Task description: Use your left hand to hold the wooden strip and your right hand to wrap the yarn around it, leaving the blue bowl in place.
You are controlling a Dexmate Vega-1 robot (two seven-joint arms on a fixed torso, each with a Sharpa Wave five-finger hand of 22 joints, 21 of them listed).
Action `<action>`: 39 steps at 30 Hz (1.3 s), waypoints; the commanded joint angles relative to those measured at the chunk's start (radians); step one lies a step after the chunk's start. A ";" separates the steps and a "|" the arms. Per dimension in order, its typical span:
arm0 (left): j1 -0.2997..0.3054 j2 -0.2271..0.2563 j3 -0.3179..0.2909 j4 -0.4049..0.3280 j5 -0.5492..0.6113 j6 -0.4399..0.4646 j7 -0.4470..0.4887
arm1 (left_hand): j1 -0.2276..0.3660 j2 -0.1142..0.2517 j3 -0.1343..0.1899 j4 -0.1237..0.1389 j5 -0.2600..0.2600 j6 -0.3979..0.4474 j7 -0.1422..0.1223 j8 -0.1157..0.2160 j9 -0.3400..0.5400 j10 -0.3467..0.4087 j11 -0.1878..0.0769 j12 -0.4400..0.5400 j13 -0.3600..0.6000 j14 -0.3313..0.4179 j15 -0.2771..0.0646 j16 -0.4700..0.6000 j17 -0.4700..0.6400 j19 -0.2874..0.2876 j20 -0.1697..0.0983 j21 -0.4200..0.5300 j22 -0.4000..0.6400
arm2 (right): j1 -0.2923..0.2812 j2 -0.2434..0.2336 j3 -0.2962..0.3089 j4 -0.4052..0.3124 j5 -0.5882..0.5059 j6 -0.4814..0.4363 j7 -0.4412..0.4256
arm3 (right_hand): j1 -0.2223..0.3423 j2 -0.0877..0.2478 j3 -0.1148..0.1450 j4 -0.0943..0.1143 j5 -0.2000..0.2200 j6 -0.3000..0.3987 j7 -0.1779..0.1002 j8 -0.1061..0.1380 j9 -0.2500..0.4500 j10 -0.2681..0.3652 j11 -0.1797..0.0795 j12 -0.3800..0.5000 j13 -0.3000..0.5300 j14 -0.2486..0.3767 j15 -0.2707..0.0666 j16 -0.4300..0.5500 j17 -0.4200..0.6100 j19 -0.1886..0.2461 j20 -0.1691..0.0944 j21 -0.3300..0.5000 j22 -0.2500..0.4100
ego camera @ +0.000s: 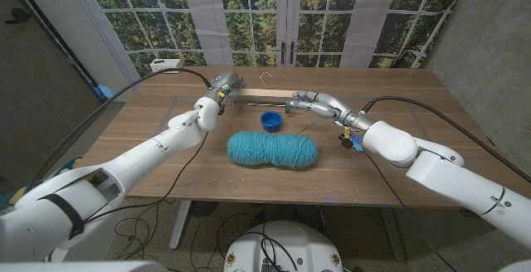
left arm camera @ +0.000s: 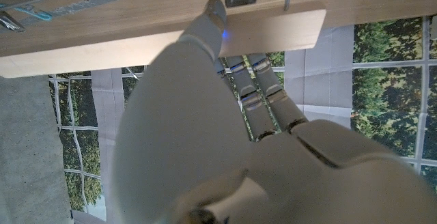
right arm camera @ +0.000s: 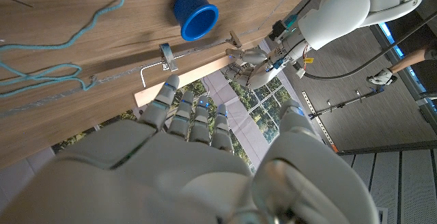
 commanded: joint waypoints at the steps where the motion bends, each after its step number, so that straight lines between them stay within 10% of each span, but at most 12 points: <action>1: 0.039 0.058 -0.049 -0.111 0.025 0.009 -0.004 | 0.069 0.079 0.001 0.005 0.007 0.081 0.068 0.024 0.027 0.002 0.001 0.006 0.005 0.091 -0.117 0.008 0.035 0.199 -0.214 0.010 0.004 | -0.061 -0.032 0.022 -0.064 -0.035 -0.052 -0.054 | 0.015 -0.001 0.001 -0.010 0.004 0.007 0.000 0.000 0.004 0.007 -0.002 0.000 0.002 0.009 0.000 0.002 0.002 0.007 -0.003 0.008 0.004; 20: 0.078 0.100 -0.099 -0.217 0.052 0.028 -0.047 | 0.076 0.080 -0.003 0.008 0.010 0.087 0.074 0.024 0.039 -0.003 -0.003 0.007 0.032 0.076 -0.117 0.011 0.065 0.188 -0.215 0.029 0.002 | -0.036 -0.120 -0.046 -0.249 -0.164 -0.349 -0.003 | 0.098 -0.083 -0.004 -0.051 0.020 -0.063 -0.017 -0.015 0.005 -0.077 -0.034 -0.029 0.003 -0.053 -0.010 -0.033 -0.005 -0.024 0.003 -0.007 0.003; 39: 0.094 0.110 -0.131 -0.246 0.057 -0.006 -0.052 | 0.079 0.079 -0.007 0.011 0.011 0.089 0.073 0.023 0.047 -0.003 -0.005 0.008 0.053 0.068 -0.113 0.013 0.088 0.180 -0.218 0.043 -0.001 | 0.173 -0.095 -0.361 -0.366 -0.499 -0.686 0.176 | 0.221 -0.136 0.001 -0.055 0.056 -0.161 -0.037 -0.018 0.008 -0.198 -0.083 -0.039 0.006 -0.141 -0.026 -0.051 -0.005 -0.042 -0.010 -0.011 0.003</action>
